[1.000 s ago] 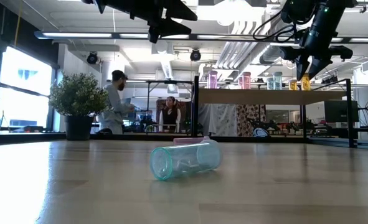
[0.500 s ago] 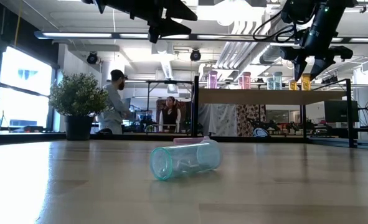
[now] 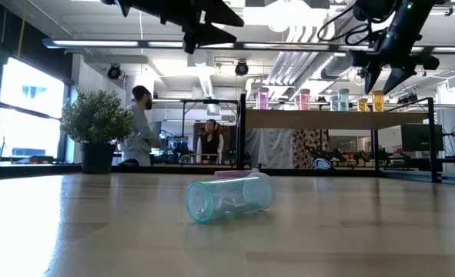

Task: Pick and place medicine bottles onto shelf by color
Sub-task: Put the top orange pill bottle on the shelf aligned with the other orange pill bottle, then put the pink pill bottle on the shelf aligned with the other pink pill bottles

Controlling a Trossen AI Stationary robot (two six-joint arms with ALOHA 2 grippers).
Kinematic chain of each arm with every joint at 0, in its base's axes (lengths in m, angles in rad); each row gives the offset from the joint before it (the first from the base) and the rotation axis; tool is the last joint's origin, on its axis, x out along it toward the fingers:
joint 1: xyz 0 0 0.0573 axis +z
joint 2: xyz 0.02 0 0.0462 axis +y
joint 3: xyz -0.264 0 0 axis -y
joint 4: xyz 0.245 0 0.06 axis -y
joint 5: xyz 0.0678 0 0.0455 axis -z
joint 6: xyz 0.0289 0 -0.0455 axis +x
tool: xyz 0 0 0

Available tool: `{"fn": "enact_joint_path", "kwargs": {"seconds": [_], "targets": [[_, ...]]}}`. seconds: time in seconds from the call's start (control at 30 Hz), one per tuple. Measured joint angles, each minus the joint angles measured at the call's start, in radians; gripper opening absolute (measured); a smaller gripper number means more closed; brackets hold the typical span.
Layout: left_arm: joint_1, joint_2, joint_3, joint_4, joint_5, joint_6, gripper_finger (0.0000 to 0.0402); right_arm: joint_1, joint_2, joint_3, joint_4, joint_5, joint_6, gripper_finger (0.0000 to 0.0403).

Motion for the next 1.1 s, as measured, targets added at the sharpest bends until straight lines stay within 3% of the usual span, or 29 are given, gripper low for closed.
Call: {"fn": "enact_joint_path", "kwargs": {"seconds": [0.17,0.43,0.8,1.1], "targets": [[0.0,0.0,0.0,-0.03,0.0,0.0,0.0241,0.003,-0.067,0.001,0.017,-0.005,0.009,0.0185],[-0.005,-0.06,-0.001,-0.232,0.009,-0.032,0.0241,0.093,-0.171,0.001,0.122,-0.125,0.03,0.0185],[-0.123,-0.135,-0.001,-0.534,0.004,-0.053,0.0241,0.352,-0.199,0.002,0.261,-0.147,0.098,0.0185],[-0.243,-0.111,-0.001,-0.603,-0.002,-0.052,0.0241,0.586,-0.16,0.002,0.445,-0.131,0.105,0.0185]]}}
